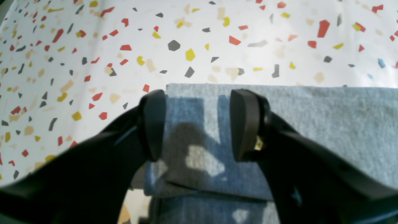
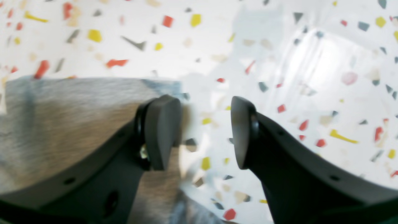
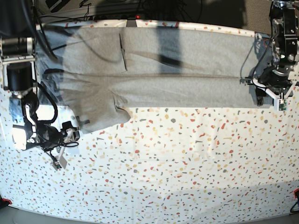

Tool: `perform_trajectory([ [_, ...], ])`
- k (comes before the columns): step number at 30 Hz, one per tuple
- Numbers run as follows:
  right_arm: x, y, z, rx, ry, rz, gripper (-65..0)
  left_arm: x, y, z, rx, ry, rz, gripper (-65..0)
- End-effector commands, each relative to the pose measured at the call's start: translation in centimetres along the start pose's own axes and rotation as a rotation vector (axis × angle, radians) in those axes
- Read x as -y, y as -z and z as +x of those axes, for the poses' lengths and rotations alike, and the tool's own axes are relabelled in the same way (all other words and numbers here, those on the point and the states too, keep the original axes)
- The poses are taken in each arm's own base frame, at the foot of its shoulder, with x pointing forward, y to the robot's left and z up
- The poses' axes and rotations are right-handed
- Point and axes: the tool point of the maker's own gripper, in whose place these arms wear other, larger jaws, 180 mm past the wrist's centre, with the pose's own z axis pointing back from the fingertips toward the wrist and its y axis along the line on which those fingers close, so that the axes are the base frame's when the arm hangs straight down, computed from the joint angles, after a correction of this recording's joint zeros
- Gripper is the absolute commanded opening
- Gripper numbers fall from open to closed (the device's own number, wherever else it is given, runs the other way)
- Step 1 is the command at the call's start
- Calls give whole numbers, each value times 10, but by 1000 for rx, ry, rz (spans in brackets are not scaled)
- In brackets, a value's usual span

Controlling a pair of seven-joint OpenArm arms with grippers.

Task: Fold the T-shirt properly
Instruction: 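Release the hem and move the right gripper to the folded edge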

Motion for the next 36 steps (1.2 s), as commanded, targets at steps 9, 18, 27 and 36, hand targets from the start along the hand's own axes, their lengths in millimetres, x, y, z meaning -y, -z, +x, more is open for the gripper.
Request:
perform_trajectory([
  [9,-11,21,13,-20,11,13,-342,-6,-1,18,56,6,14,-328],
  [18,-14,27,-4,-80,34,28,-343,-6,-1,18,57,6,14,-328],
  [27,-21,32,-6,-85,41,43,-573,-6,-1,18,57,7,14,-328],
  [36,-21,26,20,28,-36,44,-650,-6,-1,18,56,7,15,-328],
])
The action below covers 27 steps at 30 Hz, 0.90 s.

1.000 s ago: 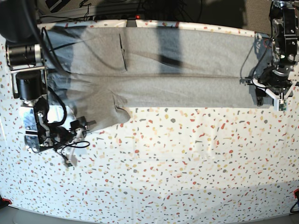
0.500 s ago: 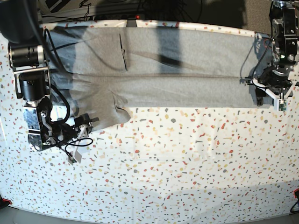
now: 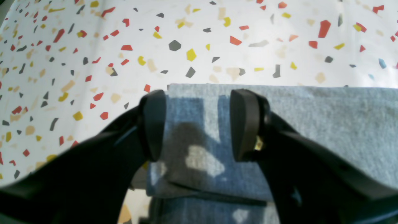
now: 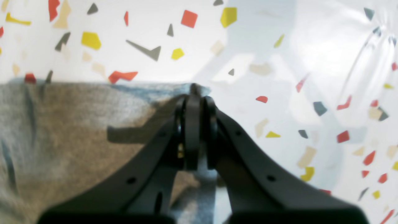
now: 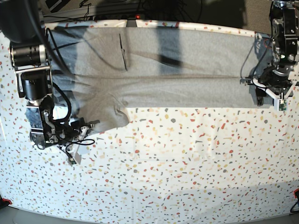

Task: Fold the T-shirt properly
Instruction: 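Release the hem and move the right gripper to the folded edge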

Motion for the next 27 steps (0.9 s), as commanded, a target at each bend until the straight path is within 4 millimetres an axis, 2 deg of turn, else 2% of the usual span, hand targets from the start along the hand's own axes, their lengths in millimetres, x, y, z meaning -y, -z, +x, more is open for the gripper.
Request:
perform_trajectory([
  [1,8,-14,24,48,-32,-11,-650,-6,-1,18,57,8,14,-328],
  [4,4,-18,18,2,-66,-16,-650,-7,-1,18,55,27,22,-328],
  [9,-15,-32,9,48,-174,-34,-650,-8,-1,17,52,32,25,-328],
  [14,-57,-61,-8,114,-343,-33,-650,-8,-1,17,53,32,25,-328],
  [19,-94,-91,-25,174,-408,-46,-650,-8,-1,17,52,32,25,-328],
  [27,-157,-111,-61,202,-450,57,-650,-8,-1,17,52,32,25,-328],
])
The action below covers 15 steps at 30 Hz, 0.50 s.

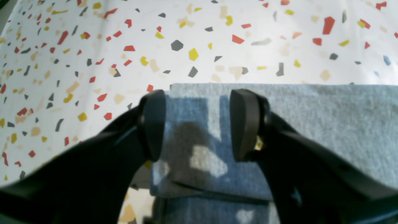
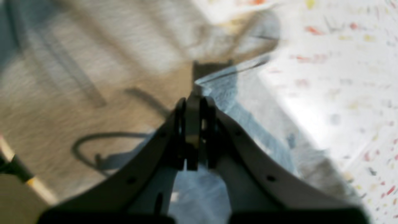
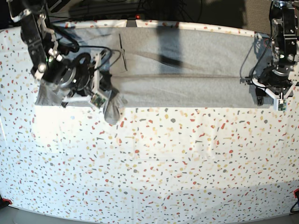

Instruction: Fold the T-shirt properly

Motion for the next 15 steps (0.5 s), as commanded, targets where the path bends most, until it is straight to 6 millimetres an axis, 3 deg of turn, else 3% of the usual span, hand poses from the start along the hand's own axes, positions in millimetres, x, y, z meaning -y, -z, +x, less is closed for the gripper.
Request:
perform_trajectory([
  [1,1,-7,9,37,-17,-10,-650,-7,0,18,55,10,16,-328],
  [9,-48,-21,2,67,-9,79,-650,-7,0,18,56,10,16,-328],
  [15,-58,-23,-2,61,4,102,-650,-7,0,19,59,7,14,-328],
])
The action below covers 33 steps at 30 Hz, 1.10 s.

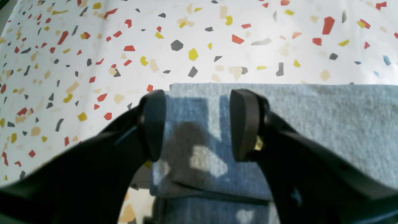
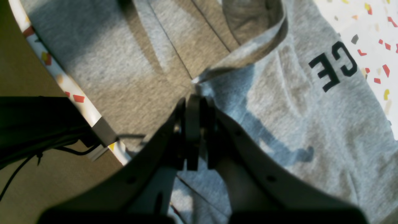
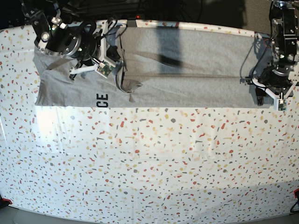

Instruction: Fold the T-shirt properly

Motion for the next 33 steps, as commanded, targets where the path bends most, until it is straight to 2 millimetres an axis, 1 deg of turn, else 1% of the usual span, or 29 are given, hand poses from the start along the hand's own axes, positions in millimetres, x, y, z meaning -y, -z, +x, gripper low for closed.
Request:
perform_trajectory([
  [1,2,-5,10,41,-6,-1,-650,-7,-1,19,64,7,15,-328],
  [5,-10,-5,17,73,52,68,-650,-7,-1,21,71,7,15,-328],
  [6,-14,-6,18,79,73,94,-619,-7,-1,21,71,7,15,-328],
  [9,-27,-8,27,120,132,169,-458,-7,-1,20,71,7,15,-328],
  [11,-31,-10,30,137,146,196,-401,-7,-1,20,71,7,15,-328],
  [12,-32,-10,30,139,142,200,-393,-7,-1,20,71,7,15,-328],
  [18,-30,-10,31,140,129,192,-393,-7,-1,20,70,7,15,-328],
  [21,-17,-9,32,135,103,138,-393,-8,-1,20,64,10,16,-328],
  [24,9,-11,32,126,96,43,-393,-16,-1,17,34,32,23,-328],
  [27,34,-18,31,127,113,-42,-393,-26,-2,12,-15,15,13,-328],
  [30,55,-27,28,133,133,-105,-393,-36,-5,5,-32,28,25,-328],
  [33,72,-34,24,136,160,-153,-393,-44,-12,-4,-42,-37,15,-328],
])
